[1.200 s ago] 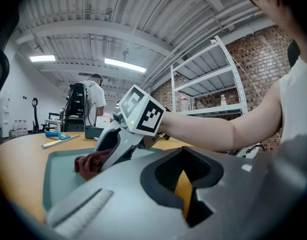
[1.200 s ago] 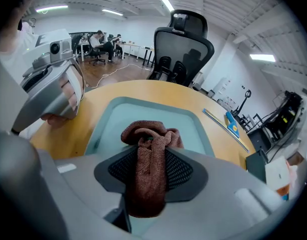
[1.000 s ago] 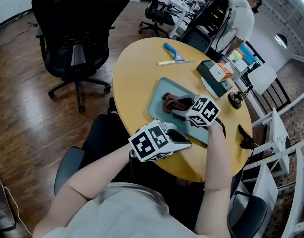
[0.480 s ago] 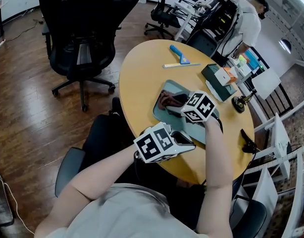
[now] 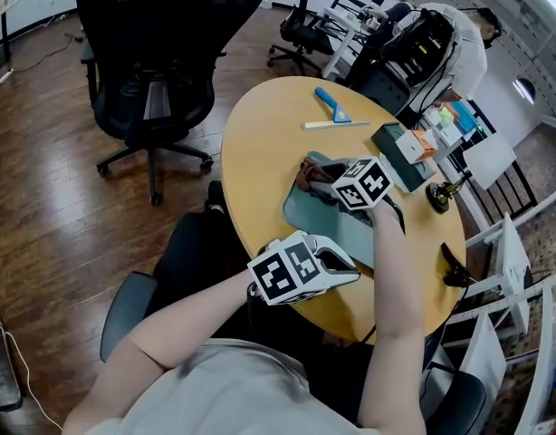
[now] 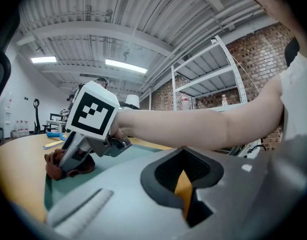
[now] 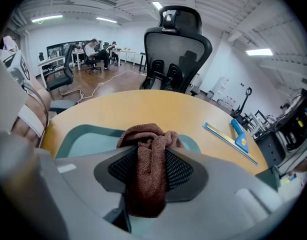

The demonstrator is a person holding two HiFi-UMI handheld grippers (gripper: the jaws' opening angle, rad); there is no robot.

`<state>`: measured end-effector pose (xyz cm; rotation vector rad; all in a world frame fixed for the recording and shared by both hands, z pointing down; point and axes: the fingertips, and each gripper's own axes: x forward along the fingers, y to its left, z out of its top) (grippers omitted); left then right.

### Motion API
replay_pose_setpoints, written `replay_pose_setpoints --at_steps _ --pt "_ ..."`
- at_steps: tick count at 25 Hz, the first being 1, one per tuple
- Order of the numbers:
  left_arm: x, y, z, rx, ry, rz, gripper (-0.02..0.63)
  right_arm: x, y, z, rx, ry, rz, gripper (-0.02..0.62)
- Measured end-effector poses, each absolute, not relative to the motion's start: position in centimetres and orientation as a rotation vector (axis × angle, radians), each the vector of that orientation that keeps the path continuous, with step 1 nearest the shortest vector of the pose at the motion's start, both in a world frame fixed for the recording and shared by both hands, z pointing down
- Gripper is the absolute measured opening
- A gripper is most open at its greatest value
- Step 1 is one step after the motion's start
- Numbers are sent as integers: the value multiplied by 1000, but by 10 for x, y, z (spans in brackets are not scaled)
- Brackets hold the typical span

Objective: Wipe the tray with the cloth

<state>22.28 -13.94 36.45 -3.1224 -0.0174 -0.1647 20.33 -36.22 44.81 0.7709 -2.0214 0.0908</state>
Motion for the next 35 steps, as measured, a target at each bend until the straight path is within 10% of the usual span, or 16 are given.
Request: replay_pose_setpoints --at_steps 35 --pt "221 -141 368 -3142 -36 -178 0 397 -259 452 1111 -1901 310 158"
